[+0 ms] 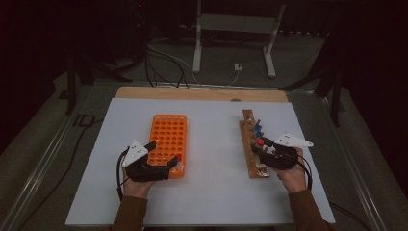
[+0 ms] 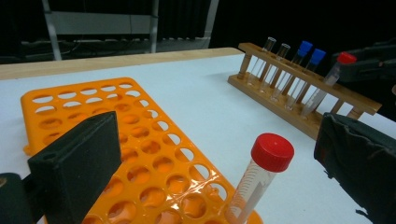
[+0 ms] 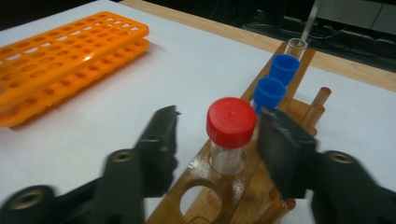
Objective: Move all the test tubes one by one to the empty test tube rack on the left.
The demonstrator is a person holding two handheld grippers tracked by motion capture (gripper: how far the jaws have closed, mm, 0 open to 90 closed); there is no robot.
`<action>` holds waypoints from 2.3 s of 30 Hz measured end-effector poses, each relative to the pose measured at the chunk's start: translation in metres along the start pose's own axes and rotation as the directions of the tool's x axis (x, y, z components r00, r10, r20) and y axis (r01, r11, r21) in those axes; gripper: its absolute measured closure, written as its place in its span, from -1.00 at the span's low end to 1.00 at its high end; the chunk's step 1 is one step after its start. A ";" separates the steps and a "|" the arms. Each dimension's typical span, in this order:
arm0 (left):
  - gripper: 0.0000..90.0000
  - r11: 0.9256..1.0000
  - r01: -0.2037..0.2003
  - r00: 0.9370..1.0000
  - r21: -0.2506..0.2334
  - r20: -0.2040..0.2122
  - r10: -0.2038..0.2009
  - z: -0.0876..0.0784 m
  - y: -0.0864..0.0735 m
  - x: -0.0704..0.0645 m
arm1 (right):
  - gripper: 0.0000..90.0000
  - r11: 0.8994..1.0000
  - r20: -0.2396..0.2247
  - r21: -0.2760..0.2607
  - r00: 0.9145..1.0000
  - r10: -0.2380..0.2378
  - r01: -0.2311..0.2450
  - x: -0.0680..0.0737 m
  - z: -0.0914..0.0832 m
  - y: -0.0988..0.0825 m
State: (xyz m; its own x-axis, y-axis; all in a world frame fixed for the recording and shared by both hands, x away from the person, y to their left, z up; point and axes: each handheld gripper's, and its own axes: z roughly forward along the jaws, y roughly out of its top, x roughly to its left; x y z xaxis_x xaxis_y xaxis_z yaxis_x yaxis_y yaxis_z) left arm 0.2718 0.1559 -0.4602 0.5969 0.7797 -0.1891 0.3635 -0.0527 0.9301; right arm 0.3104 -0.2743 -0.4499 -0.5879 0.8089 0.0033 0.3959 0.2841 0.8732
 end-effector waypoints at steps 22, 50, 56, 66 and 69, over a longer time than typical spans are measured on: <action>-0.97 0.999 -0.037 0.999 0.001 -0.027 0.037 0.000 0.002 -0.005 | 0.56 1.000 0.010 -0.005 1.000 0.002 -0.002 -0.002 0.001 0.001; -0.97 0.991 -0.131 0.991 0.032 -0.002 0.132 0.029 0.040 -0.034 | 0.57 0.996 -0.054 -0.093 0.999 0.000 -0.005 0.003 -0.027 0.058; -0.96 0.989 -0.146 0.989 0.036 0.019 0.145 0.036 0.044 -0.043 | 0.57 0.995 -0.092 -0.099 0.996 -0.017 0.008 0.014 -0.021 0.069; -0.90 0.983 -0.178 0.983 0.035 0.044 0.177 0.048 0.049 -0.057 | 0.56 0.996 -0.176 -0.091 0.984 -0.022 0.006 0.035 -0.006 0.082; -0.87 0.982 -0.184 0.982 0.032 0.040 0.182 0.050 0.050 -0.062 | 0.57 0.997 -0.196 -0.082 0.980 -0.025 0.009 0.042 -0.001 0.083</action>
State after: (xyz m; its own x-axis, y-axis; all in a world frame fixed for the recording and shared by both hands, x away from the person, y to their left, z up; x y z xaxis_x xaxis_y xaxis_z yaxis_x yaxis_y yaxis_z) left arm 0.2891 0.0737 -0.4180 0.6812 0.7315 -0.0287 0.2704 -0.2151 0.9384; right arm 0.3178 -0.2178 -0.3771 -0.7247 0.6848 0.0770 0.3314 0.2484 0.9102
